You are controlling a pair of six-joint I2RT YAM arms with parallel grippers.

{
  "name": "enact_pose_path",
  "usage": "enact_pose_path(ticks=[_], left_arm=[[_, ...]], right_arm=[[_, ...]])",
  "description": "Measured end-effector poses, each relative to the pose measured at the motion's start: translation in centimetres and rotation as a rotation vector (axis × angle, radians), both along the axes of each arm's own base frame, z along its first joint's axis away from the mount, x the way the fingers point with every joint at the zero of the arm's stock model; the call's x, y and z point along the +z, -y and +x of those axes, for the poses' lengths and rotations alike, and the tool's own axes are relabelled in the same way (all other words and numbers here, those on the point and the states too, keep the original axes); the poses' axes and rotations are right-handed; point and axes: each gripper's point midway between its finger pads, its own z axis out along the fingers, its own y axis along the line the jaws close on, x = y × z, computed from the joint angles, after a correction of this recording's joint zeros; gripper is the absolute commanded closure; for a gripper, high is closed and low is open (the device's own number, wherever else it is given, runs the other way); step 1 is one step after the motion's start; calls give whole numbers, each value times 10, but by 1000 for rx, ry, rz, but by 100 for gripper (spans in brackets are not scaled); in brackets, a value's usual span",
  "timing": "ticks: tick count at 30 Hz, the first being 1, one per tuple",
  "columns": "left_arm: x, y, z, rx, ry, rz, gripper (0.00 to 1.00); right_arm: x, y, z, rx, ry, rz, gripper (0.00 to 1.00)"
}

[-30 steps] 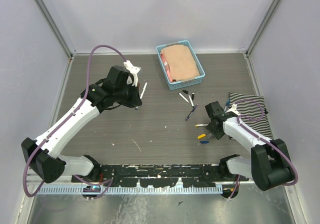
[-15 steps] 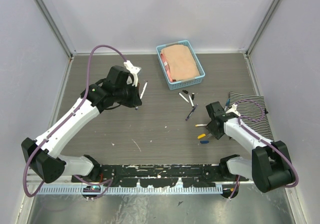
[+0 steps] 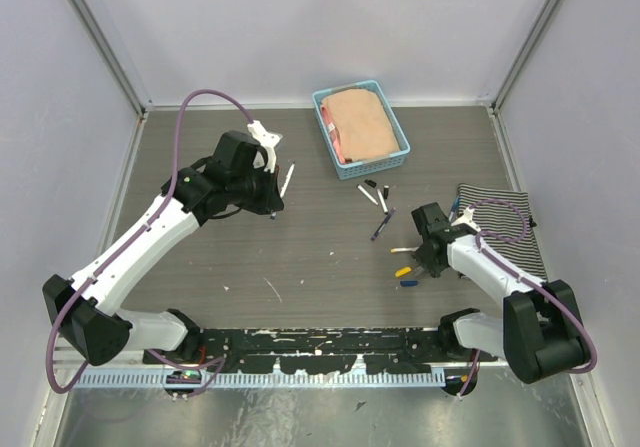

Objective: Insert the pens into the pen caps
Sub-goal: Insert the pen cap onto the pen.

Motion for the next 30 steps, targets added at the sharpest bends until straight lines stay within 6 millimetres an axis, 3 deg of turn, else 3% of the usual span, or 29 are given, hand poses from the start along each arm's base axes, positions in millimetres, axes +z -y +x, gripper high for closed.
enact_pose_path(ticks=[4,12,20,25,30], left_arm=[[0,0,0,0,0,0,100],[0,0,0,0,0,0,100],[0,0,1,3,1,0,100],[0,-2,1,12,3,4,100],[4,-5,2,34,18,1,100]], right_arm=[[-2,2,-1,7,-18,-14,75],[-1,1,1,16,-11,-15,99],[4,3,-6,24,-3,-11,100],[31,3,-3,54,111,9,100],[72,-2,6,140,290,39,100]])
